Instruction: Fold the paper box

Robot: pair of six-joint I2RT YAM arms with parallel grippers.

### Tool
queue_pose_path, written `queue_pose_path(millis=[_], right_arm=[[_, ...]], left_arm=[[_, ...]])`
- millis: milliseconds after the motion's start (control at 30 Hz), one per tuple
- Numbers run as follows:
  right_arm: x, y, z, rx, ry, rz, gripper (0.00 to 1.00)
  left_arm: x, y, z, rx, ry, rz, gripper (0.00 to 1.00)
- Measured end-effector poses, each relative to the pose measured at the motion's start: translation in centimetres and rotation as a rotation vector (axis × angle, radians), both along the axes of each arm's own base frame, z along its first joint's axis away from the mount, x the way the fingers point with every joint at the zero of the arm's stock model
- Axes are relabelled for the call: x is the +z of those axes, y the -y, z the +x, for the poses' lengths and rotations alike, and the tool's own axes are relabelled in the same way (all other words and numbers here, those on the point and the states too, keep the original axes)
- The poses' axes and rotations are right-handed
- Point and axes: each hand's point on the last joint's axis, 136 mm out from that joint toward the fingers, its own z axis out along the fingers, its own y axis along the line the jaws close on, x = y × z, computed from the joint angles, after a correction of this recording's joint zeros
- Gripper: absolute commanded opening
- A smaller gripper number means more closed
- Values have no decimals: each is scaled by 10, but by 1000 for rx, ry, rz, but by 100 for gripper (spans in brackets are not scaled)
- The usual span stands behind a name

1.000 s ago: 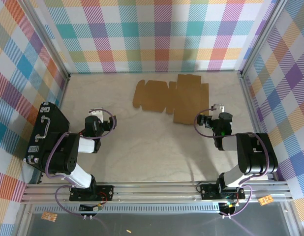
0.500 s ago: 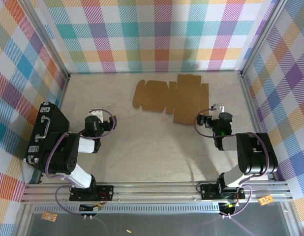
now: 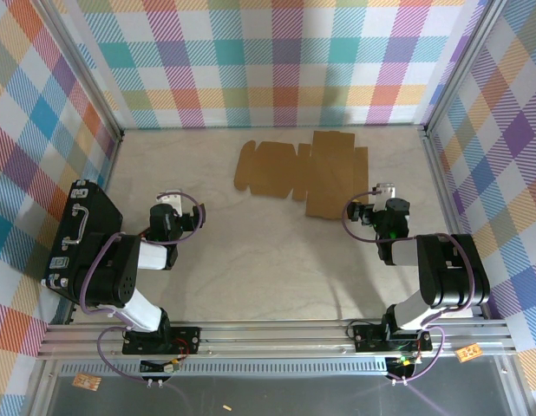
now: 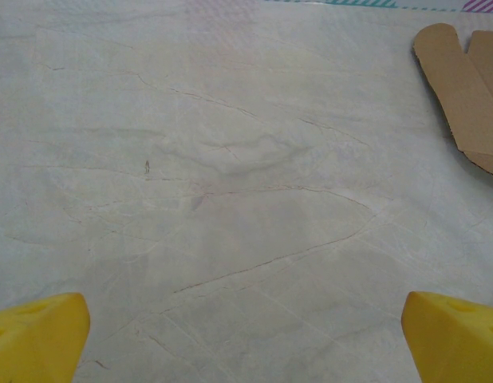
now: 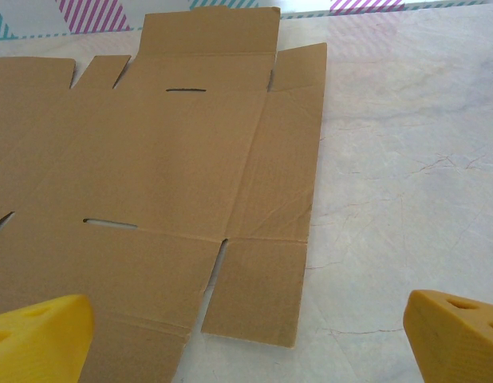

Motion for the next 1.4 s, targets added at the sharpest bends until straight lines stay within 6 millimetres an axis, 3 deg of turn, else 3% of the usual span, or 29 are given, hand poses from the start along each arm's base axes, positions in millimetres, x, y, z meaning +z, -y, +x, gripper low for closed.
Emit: queue_pose_path(millis=[233,300,367,500,567,633,700,833,967,1100,1267,1400], right_arm=[[-2,0,-1,-2,-33,0,99],[9,0,1,-6,-77,9,99],[42,2,7,-44,-69,59,99],[134,15,11,-199,-17,248,99],[161,15,4,-212,-15,320,99],[166,10,-3,-203,-65,373,99],[153,3,-8,-189,-169,410,99],[98,-5,-11,-183,-427,413,99],[42,-1,-2,-195,-650,436,99],[10,-4,10,-181,-761,496,96],[-15,-5,0,-235,-838,632,94],[-35,-10,-11,-277,-877,764,92]], left_arm=[[-1,-3,1,18,-22,5,100],[6,-5,6,28,-64,12,100],[36,-3,18,32,-50,-4,100],[140,0,33,65,83,-144,100],[190,4,32,69,148,-239,100],[225,12,27,41,195,-344,99],[231,28,30,-15,162,-443,90],[199,75,63,-133,-35,-561,75],[110,137,85,-222,-326,-588,58],[40,203,101,-308,-548,-564,52],[1,259,125,-389,-642,-504,47],[-15,267,135,-389,-686,-485,46]])
